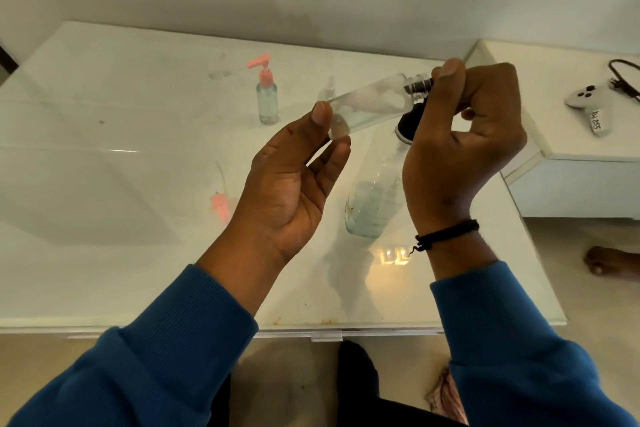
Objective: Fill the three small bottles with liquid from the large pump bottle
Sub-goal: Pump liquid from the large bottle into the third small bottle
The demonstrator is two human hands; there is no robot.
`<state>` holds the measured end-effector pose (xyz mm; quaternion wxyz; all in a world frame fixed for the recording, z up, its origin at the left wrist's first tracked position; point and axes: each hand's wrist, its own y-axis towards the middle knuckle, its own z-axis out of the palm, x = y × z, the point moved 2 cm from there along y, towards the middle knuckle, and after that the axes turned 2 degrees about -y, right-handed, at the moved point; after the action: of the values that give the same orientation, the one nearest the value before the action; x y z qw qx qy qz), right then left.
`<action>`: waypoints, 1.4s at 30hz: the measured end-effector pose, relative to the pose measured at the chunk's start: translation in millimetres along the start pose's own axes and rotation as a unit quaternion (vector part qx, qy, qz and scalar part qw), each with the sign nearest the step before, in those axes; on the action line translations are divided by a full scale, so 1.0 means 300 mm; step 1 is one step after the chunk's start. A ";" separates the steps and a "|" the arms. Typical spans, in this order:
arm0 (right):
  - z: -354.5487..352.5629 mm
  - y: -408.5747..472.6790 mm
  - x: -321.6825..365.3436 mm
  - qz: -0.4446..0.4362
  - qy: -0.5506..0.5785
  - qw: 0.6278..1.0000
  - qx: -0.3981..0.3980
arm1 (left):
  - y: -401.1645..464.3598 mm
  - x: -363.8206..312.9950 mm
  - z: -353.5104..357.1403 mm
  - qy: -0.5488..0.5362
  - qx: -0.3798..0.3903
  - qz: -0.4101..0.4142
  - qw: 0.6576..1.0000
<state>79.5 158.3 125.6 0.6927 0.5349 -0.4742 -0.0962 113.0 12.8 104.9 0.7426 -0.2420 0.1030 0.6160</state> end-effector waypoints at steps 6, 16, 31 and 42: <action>0.002 0.013 0.007 -0.004 -0.006 1.000 -0.001 | 0.006 -0.004 0.001 0.004 0.001 0.002 1.000; 0.001 0.012 0.005 -0.008 -0.006 1.000 -0.003 | 0.005 -0.005 0.001 0.001 -0.001 0.002 1.000; -0.004 0.010 0.005 -0.008 -0.001 1.000 -0.001 | 0.000 -0.004 -0.001 0.000 -0.002 -0.004 1.000; -0.003 0.023 0.007 -0.008 -0.003 1.000 -0.004 | 0.001 -0.004 0.000 0.004 -0.002 -0.003 1.000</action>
<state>78.7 160.3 132.6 0.6923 0.5357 -0.4717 -0.1058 112.5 11.9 105.4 0.7436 -0.2463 0.1042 0.6128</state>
